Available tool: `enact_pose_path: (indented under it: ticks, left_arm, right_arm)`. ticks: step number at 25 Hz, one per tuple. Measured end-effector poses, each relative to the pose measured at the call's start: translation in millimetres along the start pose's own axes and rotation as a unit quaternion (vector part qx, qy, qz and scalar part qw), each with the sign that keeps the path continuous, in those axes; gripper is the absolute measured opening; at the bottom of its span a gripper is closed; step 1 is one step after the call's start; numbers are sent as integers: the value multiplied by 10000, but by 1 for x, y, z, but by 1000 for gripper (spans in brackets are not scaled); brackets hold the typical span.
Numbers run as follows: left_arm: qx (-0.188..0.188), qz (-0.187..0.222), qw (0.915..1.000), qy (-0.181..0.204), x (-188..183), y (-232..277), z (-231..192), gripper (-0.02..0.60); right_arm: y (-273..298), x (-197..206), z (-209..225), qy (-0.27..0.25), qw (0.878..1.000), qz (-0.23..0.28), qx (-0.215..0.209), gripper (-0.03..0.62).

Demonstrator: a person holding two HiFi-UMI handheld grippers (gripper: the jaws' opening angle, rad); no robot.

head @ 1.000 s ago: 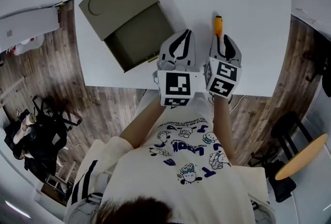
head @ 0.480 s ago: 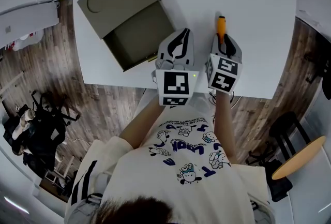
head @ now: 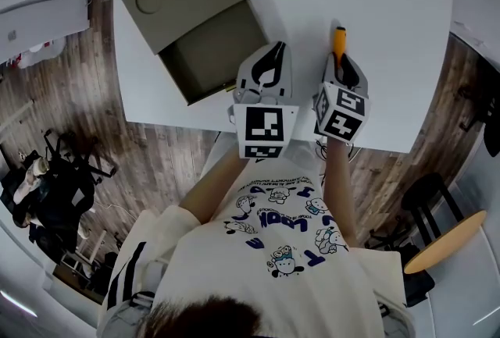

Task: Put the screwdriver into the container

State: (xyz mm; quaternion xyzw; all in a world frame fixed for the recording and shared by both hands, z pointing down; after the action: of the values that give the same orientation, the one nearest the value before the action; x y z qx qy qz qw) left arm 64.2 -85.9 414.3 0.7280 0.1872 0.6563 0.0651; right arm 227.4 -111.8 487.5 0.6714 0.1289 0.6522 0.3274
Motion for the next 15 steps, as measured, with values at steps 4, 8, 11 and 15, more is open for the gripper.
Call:
enact_pose_path:
  ticks: [4,8,11,15]
  left_arm:
    - [-52,36,10000,-35,-2,-2,-4,20]
    - [-87,102,9999,-62,-5,-5,-8,20]
    - [-115,182,9997,-89,-10,-8,-11,20]
    - [-193,325,9992,-130,-19,-14,-17,20]
  right_arm:
    - [-5,-7,1,136,9998,106,39,97]
    - [-11,-19,-3,81,9996,278,33,97]
    - [-17,-29,-7,11,9991,430,1,97]
    - [-25,-47,-16,-70,9977,674,-80,97]
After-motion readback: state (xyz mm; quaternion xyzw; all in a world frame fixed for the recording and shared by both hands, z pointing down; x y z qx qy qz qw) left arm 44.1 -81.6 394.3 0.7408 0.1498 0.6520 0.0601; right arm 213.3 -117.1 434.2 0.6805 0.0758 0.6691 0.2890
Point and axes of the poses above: the fingertips, and each gripper's own axes: y forward along the fingers, z to its right, x out of its underside, the point moved 7 cm from there along -y, backward along the fingers, and after that the axes turned 14 degrees about z, right-handed, at the moved point
